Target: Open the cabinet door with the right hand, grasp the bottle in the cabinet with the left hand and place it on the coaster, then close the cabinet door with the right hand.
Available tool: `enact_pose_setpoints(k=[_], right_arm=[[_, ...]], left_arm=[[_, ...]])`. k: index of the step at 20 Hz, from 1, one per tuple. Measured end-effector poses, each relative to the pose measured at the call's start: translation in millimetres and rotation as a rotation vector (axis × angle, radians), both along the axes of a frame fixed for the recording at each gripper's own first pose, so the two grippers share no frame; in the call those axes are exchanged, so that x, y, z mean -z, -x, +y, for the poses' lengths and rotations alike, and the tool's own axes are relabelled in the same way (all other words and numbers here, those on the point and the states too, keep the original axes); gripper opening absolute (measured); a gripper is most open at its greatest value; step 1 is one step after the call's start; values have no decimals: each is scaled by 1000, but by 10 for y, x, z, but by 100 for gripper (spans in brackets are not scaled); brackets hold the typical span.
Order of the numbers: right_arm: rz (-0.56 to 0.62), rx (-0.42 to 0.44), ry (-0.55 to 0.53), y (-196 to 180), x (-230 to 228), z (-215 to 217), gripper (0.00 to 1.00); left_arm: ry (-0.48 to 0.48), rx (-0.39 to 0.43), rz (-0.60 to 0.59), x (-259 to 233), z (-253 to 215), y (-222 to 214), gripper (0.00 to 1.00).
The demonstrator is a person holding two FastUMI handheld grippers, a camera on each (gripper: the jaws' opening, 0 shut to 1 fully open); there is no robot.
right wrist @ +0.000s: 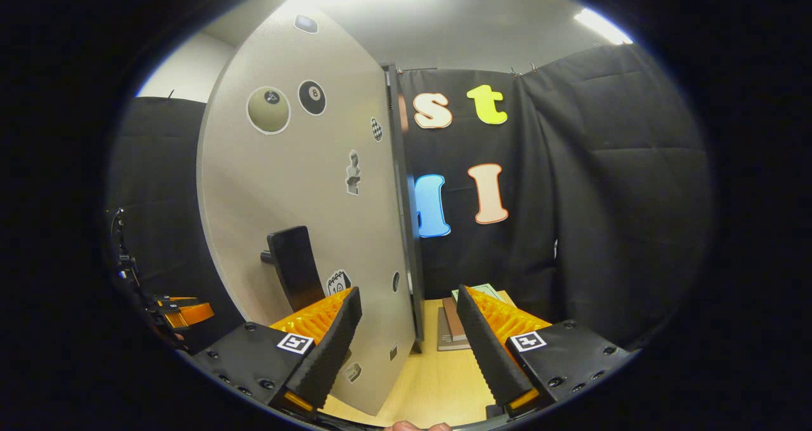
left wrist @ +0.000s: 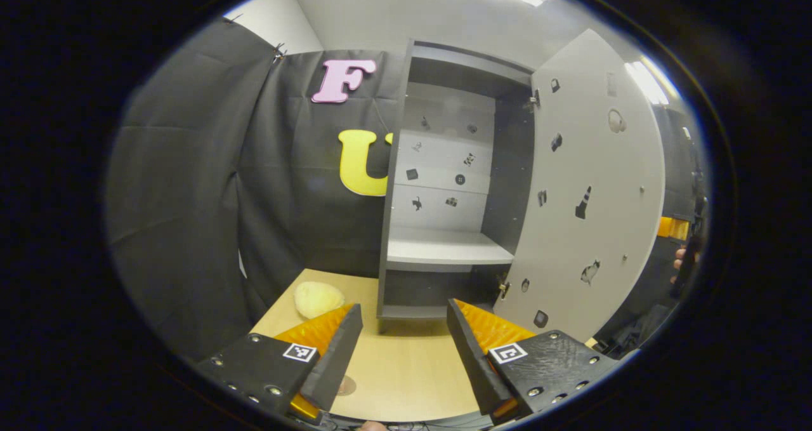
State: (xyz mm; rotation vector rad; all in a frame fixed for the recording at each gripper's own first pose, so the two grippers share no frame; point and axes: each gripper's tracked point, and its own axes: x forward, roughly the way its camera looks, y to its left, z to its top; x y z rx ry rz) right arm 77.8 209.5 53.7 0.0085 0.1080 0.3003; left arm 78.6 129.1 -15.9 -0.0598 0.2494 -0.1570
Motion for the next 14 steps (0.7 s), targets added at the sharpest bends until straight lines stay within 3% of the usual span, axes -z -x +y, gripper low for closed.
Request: enact_pose_setpoints(k=[11, 12, 14], right_arm=[[-20, -33, -30, -12, 41, 780, 97], [-18, -35, -28, -13, 49, 842, 91], [-20, -41, -22, -22, 46, 990, 91]], left_arm=[[-37, 25, -11, 138, 590, 4, 80], [-38, 30, -11, 135, 633, -13, 80], [-41, 38, -14, 136, 708, -22, 80]])
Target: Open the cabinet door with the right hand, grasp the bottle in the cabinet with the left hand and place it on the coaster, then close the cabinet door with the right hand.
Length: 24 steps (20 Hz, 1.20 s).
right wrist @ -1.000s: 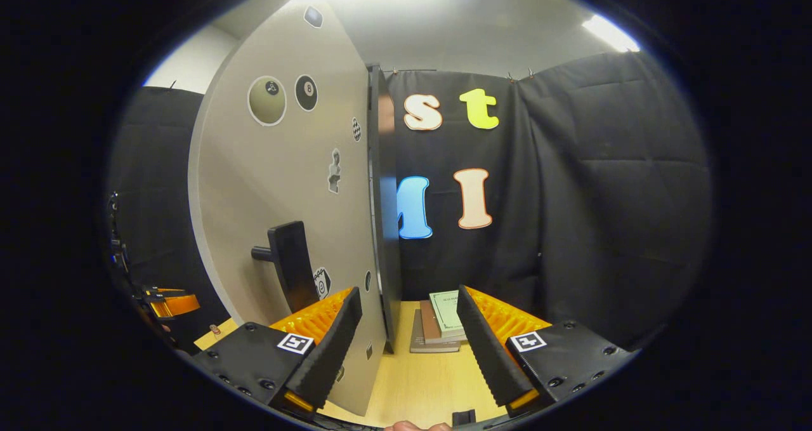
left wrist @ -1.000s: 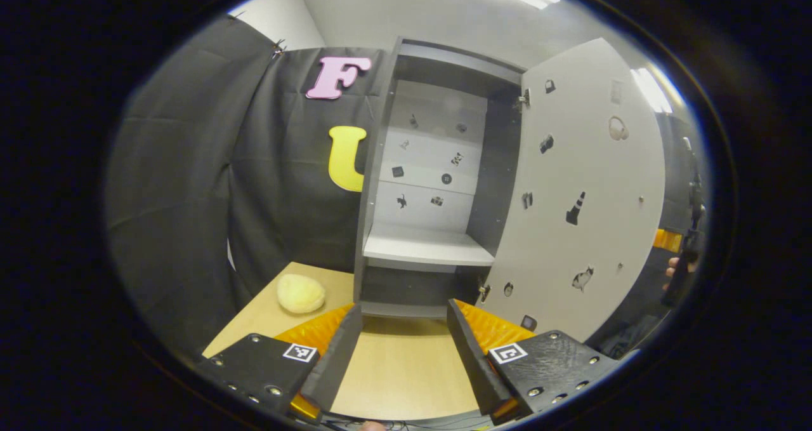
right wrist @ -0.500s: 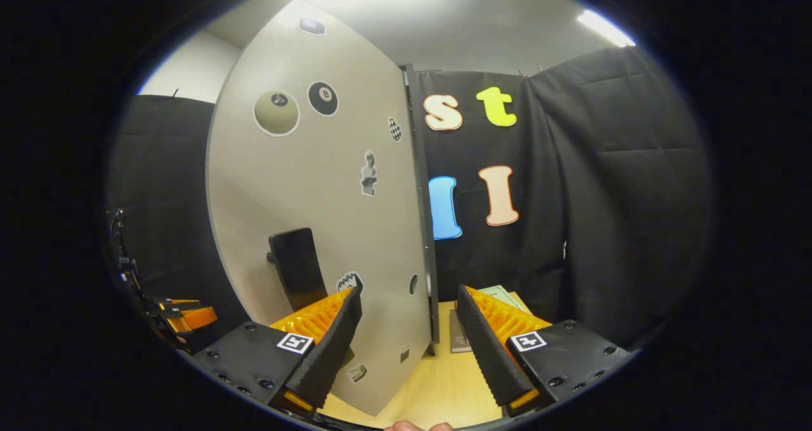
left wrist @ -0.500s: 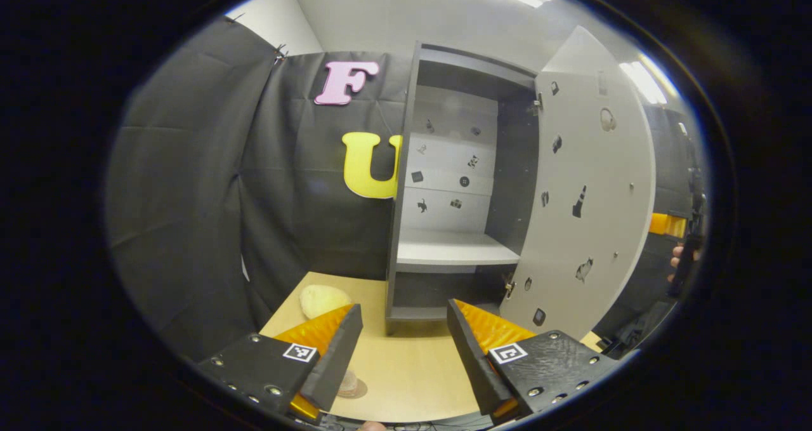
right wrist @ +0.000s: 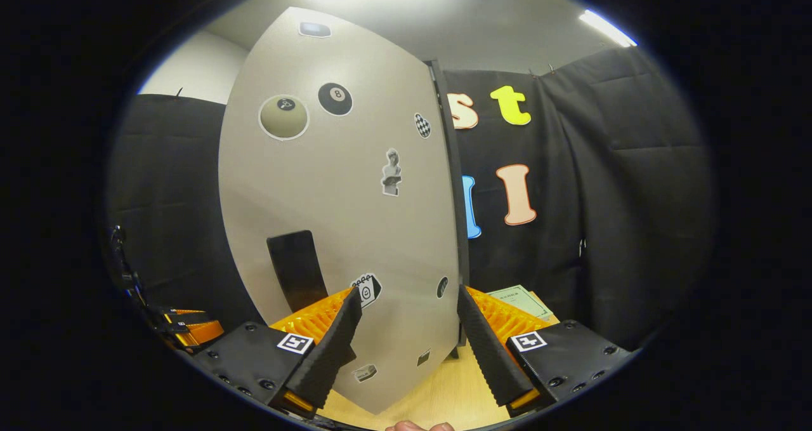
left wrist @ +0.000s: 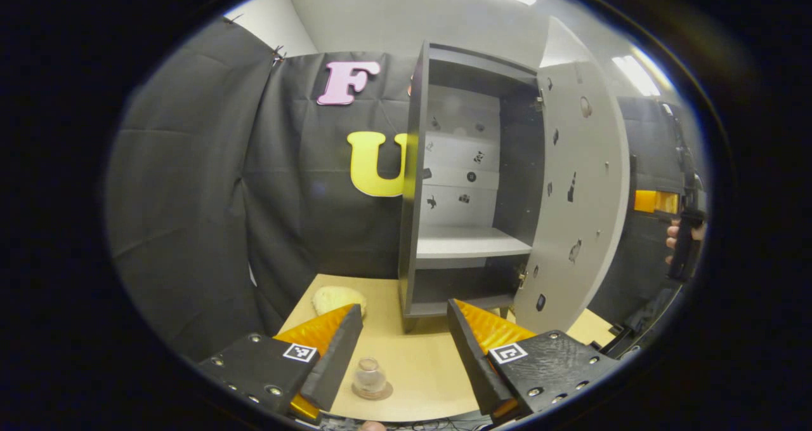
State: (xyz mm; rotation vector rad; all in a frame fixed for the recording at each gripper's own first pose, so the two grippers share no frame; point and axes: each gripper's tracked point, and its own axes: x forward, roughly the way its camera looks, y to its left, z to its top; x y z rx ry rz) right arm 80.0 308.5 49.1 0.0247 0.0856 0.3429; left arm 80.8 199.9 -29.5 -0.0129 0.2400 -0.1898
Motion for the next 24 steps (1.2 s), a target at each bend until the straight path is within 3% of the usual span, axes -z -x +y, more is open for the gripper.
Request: enact_pose_setpoints(k=[1, 2, 3, 4, 6, 7, 11, 13, 14, 17, 24], right_arm=[[-2, -11, 5, -2, -3, 90, 91], [-7, -24, 14, 1, 0, 184, 97], [-11, -39, 25, 2, 0, 275, 91], [-16, -53, 35, -15, 14, 357, 91], [-12, -77, 45, -48, 80, 532, 91], [-4, -84, 41, -89, 120, 608, 97], [15, -73, 14, -203, 180, 738, 98], [31, -74, 3, -180, 188, 710, 98], [34, -70, 3, -193, 197, 720, 98], [37, -36, 12, -177, 187, 659, 97], [35, 36, 2, -290, 149, 88, 98]], left_arm=[[0, 1, -2, -1, 44, -3, 80], [1, 0, -4, 4, 91, -10, 83], [6, -2, -7, 1, 128, -14, 83], [12, -6, -7, 19, 171, -15, 86], [21, -21, 3, 88, 276, -12, 80], [25, -28, 9, 114, 329, -14, 80], [17, -52, 7, 141, 516, -20, 84], [22, -57, 17, 193, 588, -38, 86], [29, -58, 24, 230, 585, -62, 80], [51, -50, 31, 235, 533, -147, 80], [34, -20, -27, -54, 165, -319, 83]])
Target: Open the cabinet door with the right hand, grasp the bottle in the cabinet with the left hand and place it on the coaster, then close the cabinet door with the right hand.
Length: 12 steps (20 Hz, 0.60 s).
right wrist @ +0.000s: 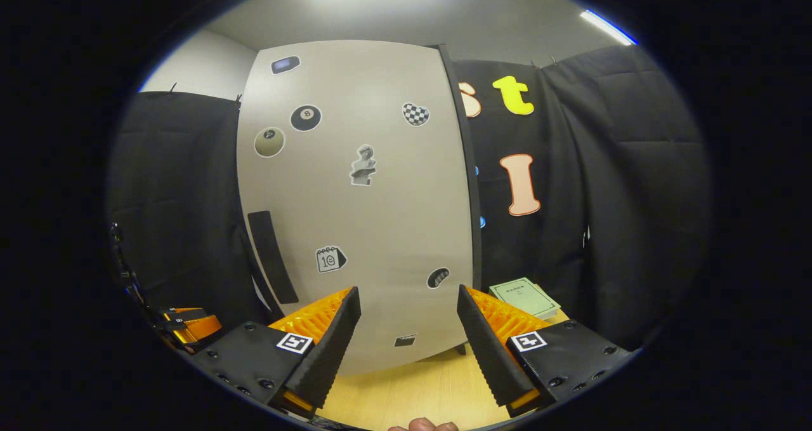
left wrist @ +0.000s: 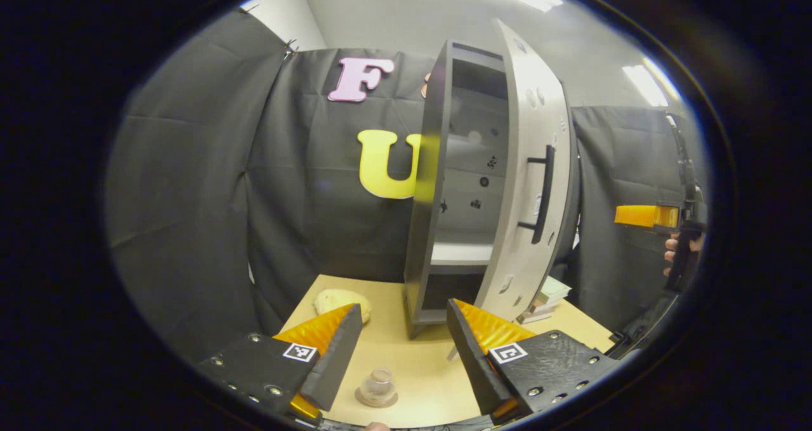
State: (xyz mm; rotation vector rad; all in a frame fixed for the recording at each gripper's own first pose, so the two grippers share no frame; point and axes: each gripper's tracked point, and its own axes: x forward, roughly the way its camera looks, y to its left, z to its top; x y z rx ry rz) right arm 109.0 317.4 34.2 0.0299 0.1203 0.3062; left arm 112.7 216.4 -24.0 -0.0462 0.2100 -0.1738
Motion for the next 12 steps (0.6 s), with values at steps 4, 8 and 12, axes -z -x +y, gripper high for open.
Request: enact_pose_setpoints(k=[4, 8, 12], right_arm=[[-29, 7, 17, -100, -101, -304, 98], [-52, 6, 8, -197, -176, -546, 98], [-59, 9, 4, -218, -170, -753, 98]], left_arm=[[-70, -27, -54, -241, -207, -114, 80], [-70, -36, -78, -395, -493, -142, 80], [-60, -32, -83, -485, -783, -176, 80]])
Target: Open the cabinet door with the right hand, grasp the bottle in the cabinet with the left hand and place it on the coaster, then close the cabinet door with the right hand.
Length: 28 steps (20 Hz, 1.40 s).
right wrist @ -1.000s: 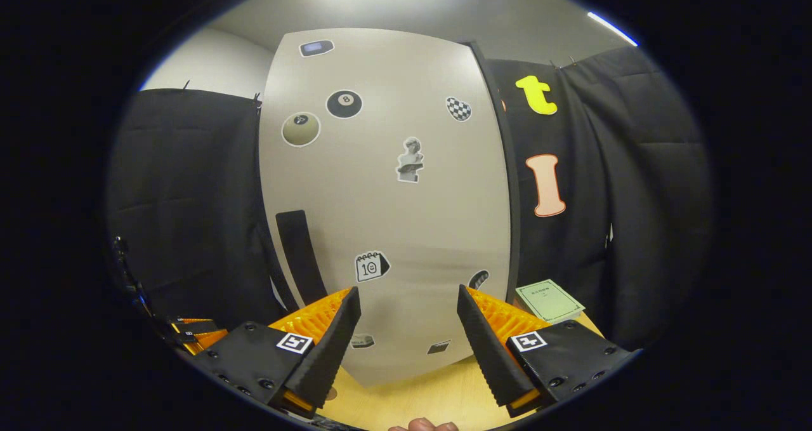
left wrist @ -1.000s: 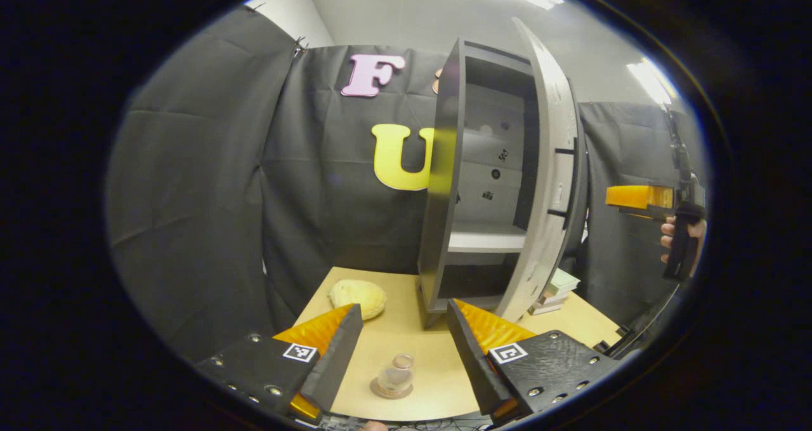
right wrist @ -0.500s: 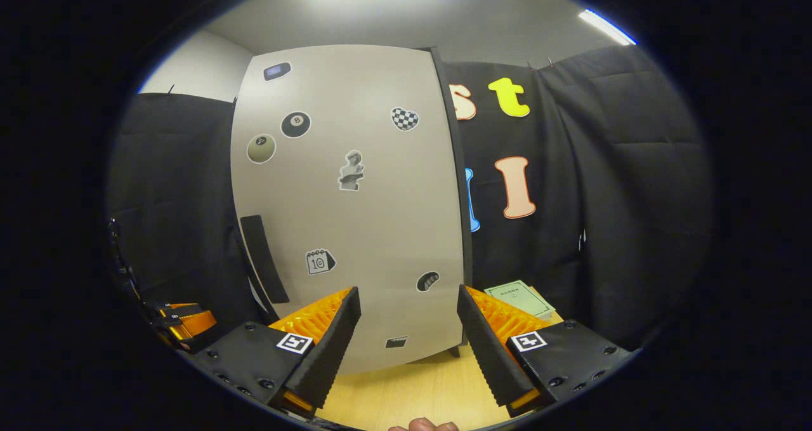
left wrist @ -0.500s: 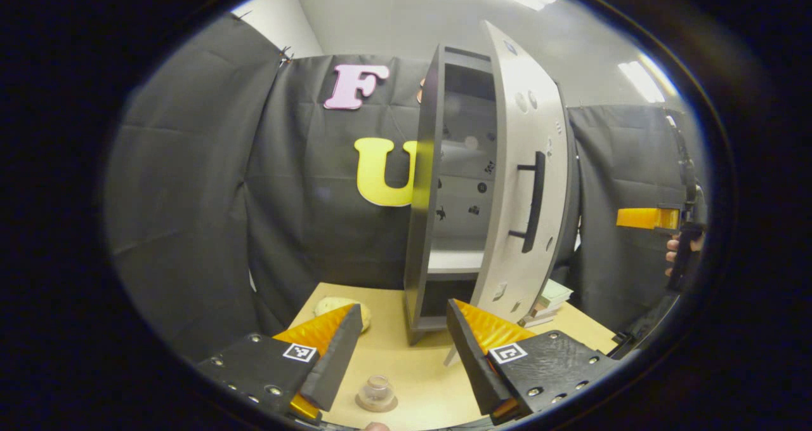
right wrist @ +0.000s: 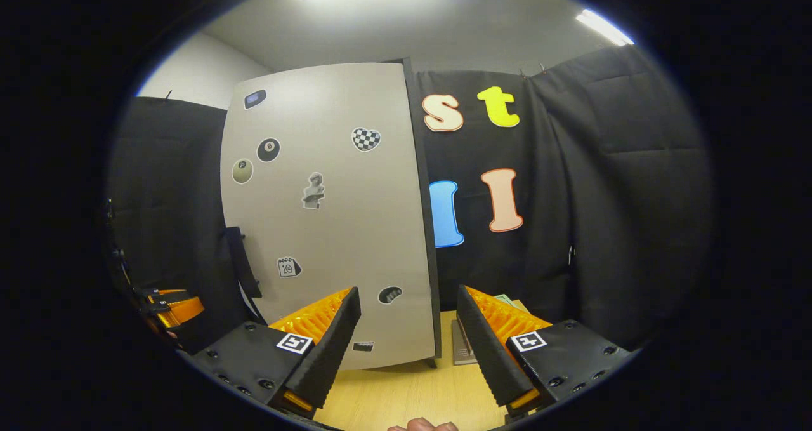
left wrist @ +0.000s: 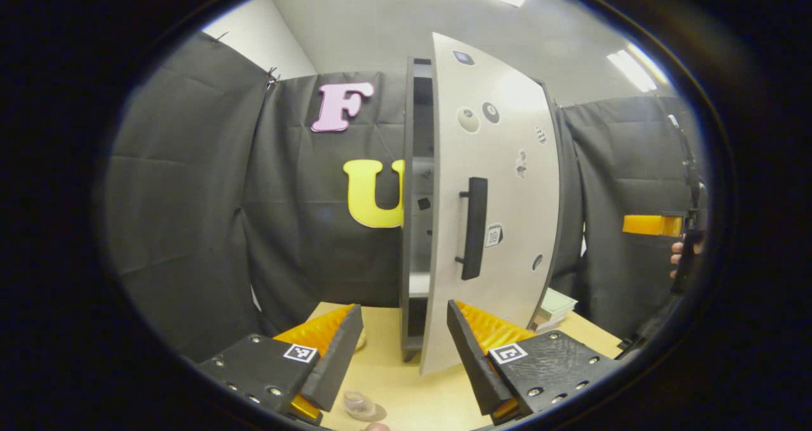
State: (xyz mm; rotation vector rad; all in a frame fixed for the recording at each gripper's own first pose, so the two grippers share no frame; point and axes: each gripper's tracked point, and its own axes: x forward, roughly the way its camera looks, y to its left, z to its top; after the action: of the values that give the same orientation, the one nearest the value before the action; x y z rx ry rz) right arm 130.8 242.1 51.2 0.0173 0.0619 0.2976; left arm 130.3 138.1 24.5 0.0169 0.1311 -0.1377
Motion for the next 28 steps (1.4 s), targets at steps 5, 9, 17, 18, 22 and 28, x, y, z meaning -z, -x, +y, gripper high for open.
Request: enact_pose_setpoints(k=[5, 9, 17, 18, 22, 28], right_arm=[[-5, 22, 10, 15, 84, -286, 98], [18, 32, -56, 105, 209, -448, 98], [58, -26, -26, 121, 439, -734, 98], [54, -37, -27, 123, 426, -755, 98], [33, -68, -29, 116, 322, -829, 98], [10, -81, -41, 199, 247, -813, 98]], left_arm=[[33, 5, -7, -149, -264, -43, 80], [34, -7, 0, -201, -412, -65, 80], [24, -59, -24, -523, -665, 1, 80], [22, -66, -31, -575, -692, 19, 80], [-3, -83, -35, -671, -793, 159, 80], [-32, -44, -41, -772, -1021, 314, 84]])
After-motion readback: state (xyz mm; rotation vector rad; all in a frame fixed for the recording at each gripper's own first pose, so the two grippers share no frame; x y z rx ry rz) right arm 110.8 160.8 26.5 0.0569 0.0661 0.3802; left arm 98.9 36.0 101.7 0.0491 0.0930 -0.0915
